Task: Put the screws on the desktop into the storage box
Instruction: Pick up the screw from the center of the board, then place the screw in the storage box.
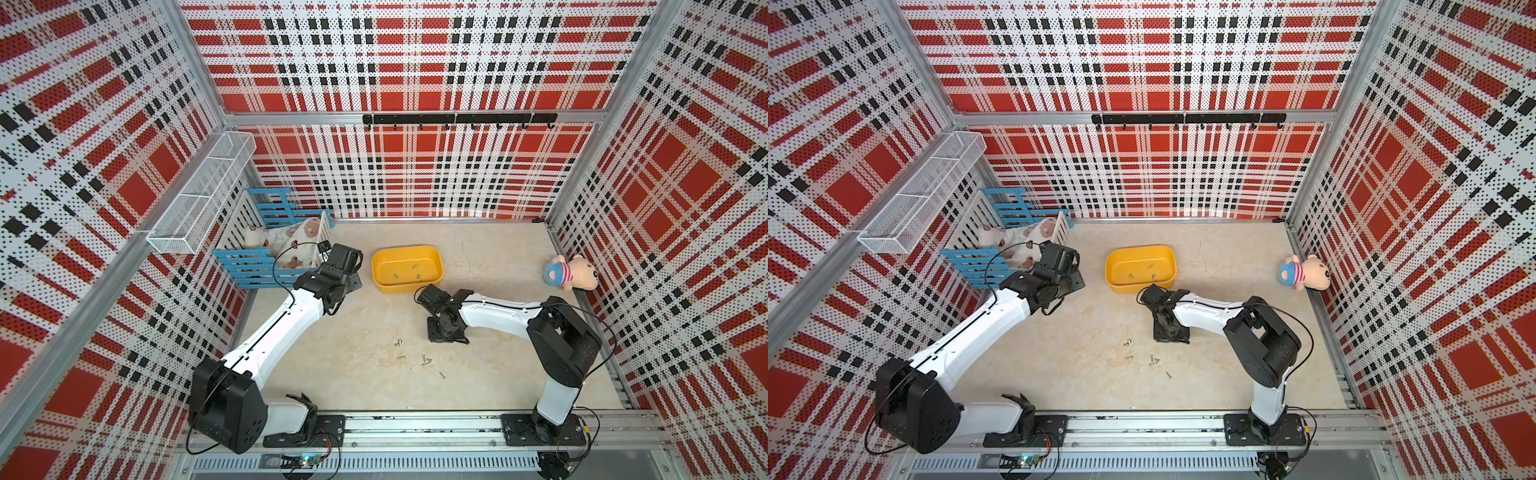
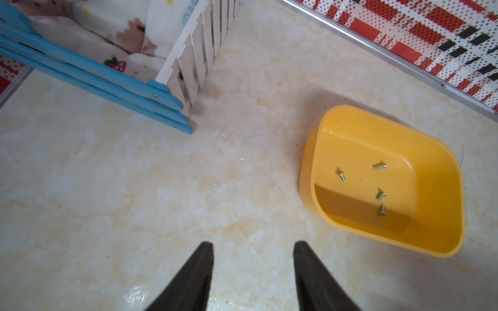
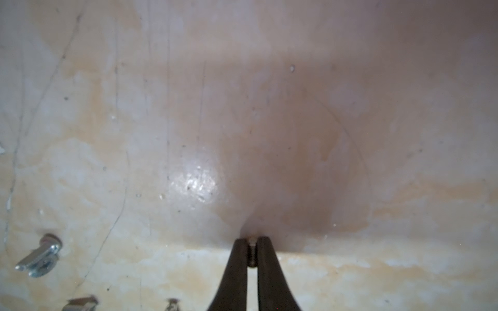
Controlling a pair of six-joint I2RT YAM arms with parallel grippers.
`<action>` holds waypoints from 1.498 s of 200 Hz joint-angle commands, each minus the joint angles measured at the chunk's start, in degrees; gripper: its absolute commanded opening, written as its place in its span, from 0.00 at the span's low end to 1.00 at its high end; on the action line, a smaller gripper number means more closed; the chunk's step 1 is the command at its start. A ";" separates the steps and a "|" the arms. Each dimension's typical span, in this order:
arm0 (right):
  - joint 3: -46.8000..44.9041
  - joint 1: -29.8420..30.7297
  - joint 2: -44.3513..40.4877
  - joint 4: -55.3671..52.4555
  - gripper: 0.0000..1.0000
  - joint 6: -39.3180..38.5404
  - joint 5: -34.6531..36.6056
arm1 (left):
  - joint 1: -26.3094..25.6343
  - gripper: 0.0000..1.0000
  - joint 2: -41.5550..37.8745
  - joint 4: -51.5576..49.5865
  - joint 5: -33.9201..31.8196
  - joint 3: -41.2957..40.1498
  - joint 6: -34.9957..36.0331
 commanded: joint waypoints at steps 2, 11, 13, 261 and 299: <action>3.20 0.79 -1.64 -3.55 0.04 -1.14 1.71 | 0.38 0.54 -1.21 0.69 0.26 -0.53 0.09; 4.02 0.79 -2.17 -4.32 0.04 -1.35 2.16 | 0.38 0.54 -1.33 0.69 0.18 -0.55 0.09; 4.28 0.79 -2.32 -4.57 0.04 -1.37 2.26 | 0.38 0.54 -1.34 0.64 0.18 -0.55 0.09; 63.73 -12.84 28.87 -15.72 0.04 -12.16 0.98 | 0.82 0.54 -4.86 0.07 0.63 -2.93 -1.72; 66.97 -13.00 34.85 -15.73 0.04 -11.04 -0.76 | 0.73 0.54 -4.68 0.06 0.30 -2.49 -1.49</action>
